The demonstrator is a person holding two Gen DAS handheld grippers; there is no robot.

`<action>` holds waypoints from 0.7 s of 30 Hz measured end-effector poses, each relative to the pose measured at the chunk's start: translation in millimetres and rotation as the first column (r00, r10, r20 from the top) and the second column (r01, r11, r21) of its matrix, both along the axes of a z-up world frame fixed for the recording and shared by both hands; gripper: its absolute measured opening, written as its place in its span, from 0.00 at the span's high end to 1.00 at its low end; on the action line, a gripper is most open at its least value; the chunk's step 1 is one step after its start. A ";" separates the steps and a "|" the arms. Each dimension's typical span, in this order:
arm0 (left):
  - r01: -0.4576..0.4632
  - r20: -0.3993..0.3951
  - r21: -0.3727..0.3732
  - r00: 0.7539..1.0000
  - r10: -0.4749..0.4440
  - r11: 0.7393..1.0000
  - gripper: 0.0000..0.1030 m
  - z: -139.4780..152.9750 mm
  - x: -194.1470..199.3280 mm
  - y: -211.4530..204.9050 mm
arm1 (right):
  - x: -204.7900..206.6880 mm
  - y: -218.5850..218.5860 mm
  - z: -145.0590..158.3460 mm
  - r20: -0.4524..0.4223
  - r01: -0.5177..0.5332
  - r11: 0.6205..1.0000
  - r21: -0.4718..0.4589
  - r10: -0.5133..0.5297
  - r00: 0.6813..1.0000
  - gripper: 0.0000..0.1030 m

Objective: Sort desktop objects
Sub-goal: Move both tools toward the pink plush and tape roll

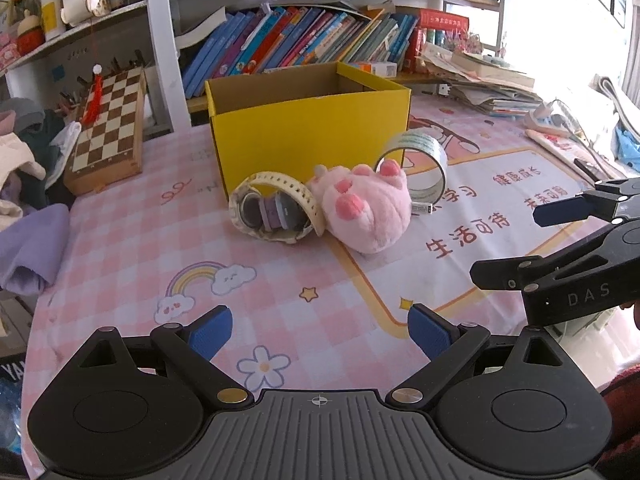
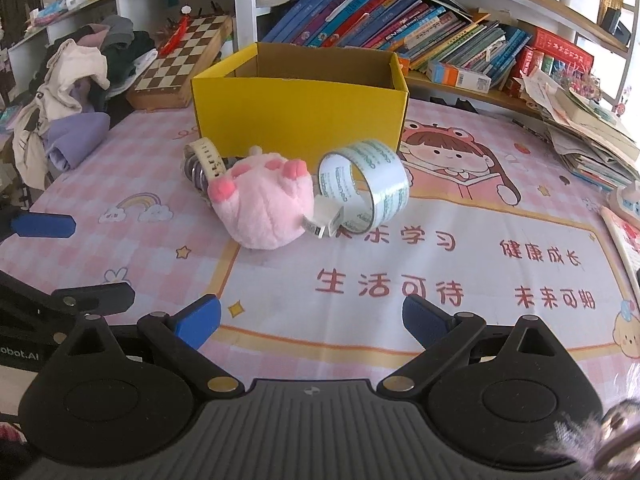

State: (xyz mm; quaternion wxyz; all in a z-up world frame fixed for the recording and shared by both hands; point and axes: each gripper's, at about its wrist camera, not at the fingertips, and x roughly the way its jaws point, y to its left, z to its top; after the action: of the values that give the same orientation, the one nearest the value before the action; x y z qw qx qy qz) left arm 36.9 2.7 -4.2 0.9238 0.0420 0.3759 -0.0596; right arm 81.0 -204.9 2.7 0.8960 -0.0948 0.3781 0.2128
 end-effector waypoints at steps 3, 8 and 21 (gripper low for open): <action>-0.004 0.006 -0.002 1.000 0.004 1.000 0.06 0.8 5.8 0.2 | 7.2 -0.1 1.9 0.008 -0.003 1.000 0.001 0.003 1.000 0.06; 0.011 0.014 -0.020 1.000 -0.011 1.000 0.08 1.3 15.9 -1.1 | 22.0 0.1 3.8 0.010 -0.008 1.000 -0.005 0.008 1.000 0.08; -0.002 0.014 -0.037 1.000 0.003 0.999 0.08 -1.8 42.9 -1.6 | 59.3 2.8 4.4 0.023 -0.016 0.999 -0.029 0.017 1.000 0.16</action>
State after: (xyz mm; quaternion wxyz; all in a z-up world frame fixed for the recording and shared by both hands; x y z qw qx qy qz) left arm 79.8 1.2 -6.0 0.9271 0.0247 0.3683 -0.0652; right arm 140.3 -202.0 7.1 0.8970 -0.1132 0.3700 0.2137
